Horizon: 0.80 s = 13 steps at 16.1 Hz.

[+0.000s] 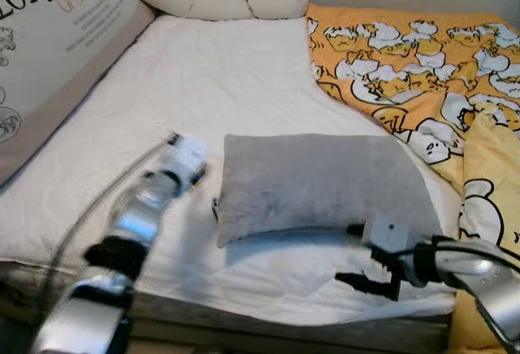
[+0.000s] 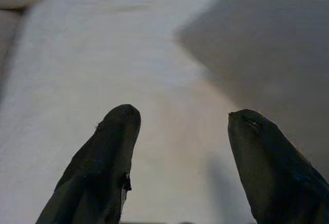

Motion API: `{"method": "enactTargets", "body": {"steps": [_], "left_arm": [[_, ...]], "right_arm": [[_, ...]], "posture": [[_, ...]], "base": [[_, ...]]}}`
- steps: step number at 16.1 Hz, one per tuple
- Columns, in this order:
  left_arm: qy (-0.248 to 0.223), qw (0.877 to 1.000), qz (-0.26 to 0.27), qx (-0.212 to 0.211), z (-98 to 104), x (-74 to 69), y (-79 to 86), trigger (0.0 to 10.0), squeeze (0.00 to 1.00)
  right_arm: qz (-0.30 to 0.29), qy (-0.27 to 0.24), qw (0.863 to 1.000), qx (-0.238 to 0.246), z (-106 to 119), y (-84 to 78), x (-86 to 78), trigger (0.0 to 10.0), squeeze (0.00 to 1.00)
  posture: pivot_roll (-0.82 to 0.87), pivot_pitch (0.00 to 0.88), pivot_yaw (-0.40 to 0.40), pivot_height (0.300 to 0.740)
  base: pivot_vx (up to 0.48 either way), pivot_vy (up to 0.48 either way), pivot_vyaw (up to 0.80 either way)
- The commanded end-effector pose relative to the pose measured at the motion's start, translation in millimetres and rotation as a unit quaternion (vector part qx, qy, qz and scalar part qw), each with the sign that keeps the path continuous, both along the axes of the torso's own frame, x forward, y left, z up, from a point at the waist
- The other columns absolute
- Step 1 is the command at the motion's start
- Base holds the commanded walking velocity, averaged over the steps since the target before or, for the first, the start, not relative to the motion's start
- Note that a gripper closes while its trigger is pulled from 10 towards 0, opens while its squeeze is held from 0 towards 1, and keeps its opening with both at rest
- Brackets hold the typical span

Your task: Clean up the room

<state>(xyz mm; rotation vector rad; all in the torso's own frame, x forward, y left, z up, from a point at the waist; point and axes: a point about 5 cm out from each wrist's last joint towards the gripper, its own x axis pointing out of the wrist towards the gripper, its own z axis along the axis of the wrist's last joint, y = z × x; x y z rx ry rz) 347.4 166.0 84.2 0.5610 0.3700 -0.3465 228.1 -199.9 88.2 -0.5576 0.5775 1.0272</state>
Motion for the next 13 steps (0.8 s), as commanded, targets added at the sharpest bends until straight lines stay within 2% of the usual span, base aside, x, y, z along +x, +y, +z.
{"method": "enactTargets", "body": {"steps": [1,3,4,5,6,7,8,9,11,12,13], "left_arm": [[0.037,0.998,-0.054,-0.006,-9,-2.8,-17.3,10.0,0.00],[0.079,0.990,-0.116,-0.009,-21,-9.9,-33.9,10.0,0.00],[0.103,0.986,-0.126,-0.041,-24,-12.1,-39.9,10.0,0.00],[0.110,0.984,-0.128,-0.056,-23,-12.2,-41.9,10.0,0.00],[0.126,0.976,-0.152,-0.089,-22,-14.8,-48.5,10.0,0.00],[0.132,0.971,-0.172,-0.105,-21,-16.8,-52.6,10.0,0.00],[0.138,0.945,-0.257,-0.148,-14,-27.5,-69.5,10.0,0.00],[0.141,0.923,-0.315,-0.171,-8,-37.8,-80.2,10.0,0.00],[0.142,0.897,-0.361,-0.213,1,-48.4,-90.3,10.0,0.00],[0.132,0.892,-0.361,-0.236,5,-48.2,-91.5,10.0,0.00],[0.118,0.887,-0.347,-0.280,15,-42.8,-85.6,10.0,0.00]], "right_arm": [[-0.040,-0.025,0.998,-0.047,-15,-7.3,14.0,10.0,0.00],[-0.117,-0.063,0.987,-0.094,-21,-19.5,30.7,10.0,0.00],[-0.166,-0.079,0.976,-0.115,-20,-29.6,38.1,10.0,0.00],[-0.188,-0.091,0.970,-0.124,-18,-35.2,41.4,10.0,0.00],[-0.234,-0.118,0.955,-0.137,-12,-47.2,47.9,10.0,0.00],[-0.248,-0.130,0.950,-0.141,-10,-51.1,50.9,10.0,0.00],[-0.293,-0.177,0.929,-0.140,-3,-60.3,60.3,10.0,0.00],[-0.329,-0.205,0.912,-0.137,3,-66.3,66.4,10.0,0.00],[-0.370,-0.218,0.894,-0.128,8,-73.2,70.5,10.0,0.00],[-0.380,-0.212,0.891,-0.131,5,-75.7,69.8,10.0,0.00],[-0.376,-0.192,0.894,-0.150,-3,-79.2,64.1,10.0,0.00]], "posture": [[0.01,0.000,0.067,0.740],[0.01,0.000,0.071,0.740],[0.01,0.000,0.073,0.740],[0.01,0.000,0.073,0.740],[0.01,0.000,0.071,0.740],[0.01,0.000,0.070,0.740],[0.01,0.000,0.064,0.740],[0.01,0.000,0.061,0.740],[0.01,0.000,0.060,0.740],[0.01,0.000,0.060,0.740],[0.01,0.000,0.060,0.740]], "base": [[0.000,0.000,0.00],[0.000,0.000,0.00],[0.000,0.000,0.00],[0.000,0.000,0.00],[0.000,0.000,0.00],[0.000,0.000,0.00],[0.000,0.000,0.00],[0.000,0.000,0.00],[0.000,0.000,0.00],[0.000,0.000,0.00],[0.000,0.000,0.00]]}}
